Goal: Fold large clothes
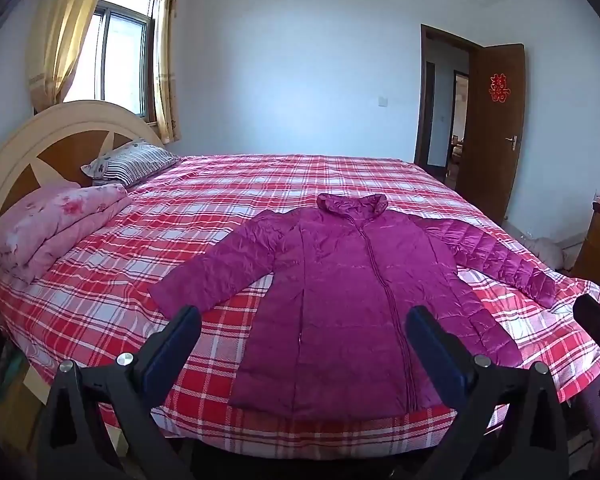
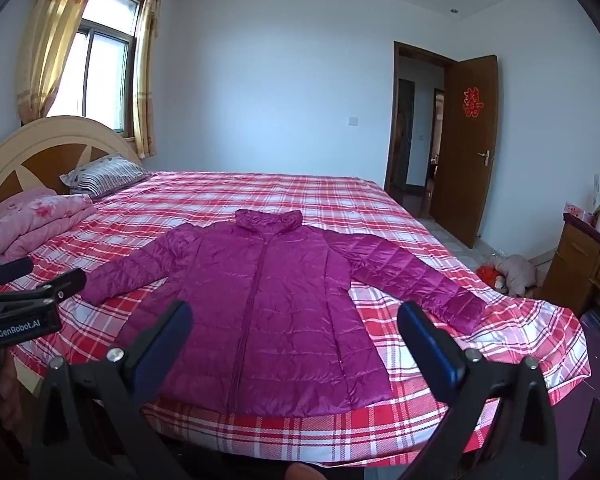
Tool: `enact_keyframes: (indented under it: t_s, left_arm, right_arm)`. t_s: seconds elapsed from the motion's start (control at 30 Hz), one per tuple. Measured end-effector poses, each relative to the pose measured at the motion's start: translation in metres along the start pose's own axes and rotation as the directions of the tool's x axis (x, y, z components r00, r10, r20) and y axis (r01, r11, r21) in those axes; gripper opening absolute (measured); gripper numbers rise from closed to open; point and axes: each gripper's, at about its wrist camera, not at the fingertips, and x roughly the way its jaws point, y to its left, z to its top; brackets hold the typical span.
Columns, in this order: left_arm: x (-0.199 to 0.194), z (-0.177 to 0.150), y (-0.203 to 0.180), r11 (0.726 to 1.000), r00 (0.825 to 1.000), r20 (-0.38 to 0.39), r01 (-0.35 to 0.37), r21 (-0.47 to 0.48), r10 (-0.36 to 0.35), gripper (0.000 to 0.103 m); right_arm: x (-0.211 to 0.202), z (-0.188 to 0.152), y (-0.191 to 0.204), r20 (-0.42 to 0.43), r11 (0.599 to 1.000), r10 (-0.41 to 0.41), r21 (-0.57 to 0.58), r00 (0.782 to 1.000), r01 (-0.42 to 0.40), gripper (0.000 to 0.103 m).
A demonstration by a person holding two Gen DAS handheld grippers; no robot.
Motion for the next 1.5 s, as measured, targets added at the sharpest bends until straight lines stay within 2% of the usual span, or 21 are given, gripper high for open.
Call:
enact_keyframes:
  t_s: [1.5]
  left_arm:
    - [0.007, -0.004, 0.005, 1.000, 1.000, -0.005, -0.015, 0.024, 0.015, 0.102]
  right_arm:
    - [0.020, -0.009, -0.013, -0.047, 0.999, 0.004, 0.035, 0.999, -0.002, 0.103]
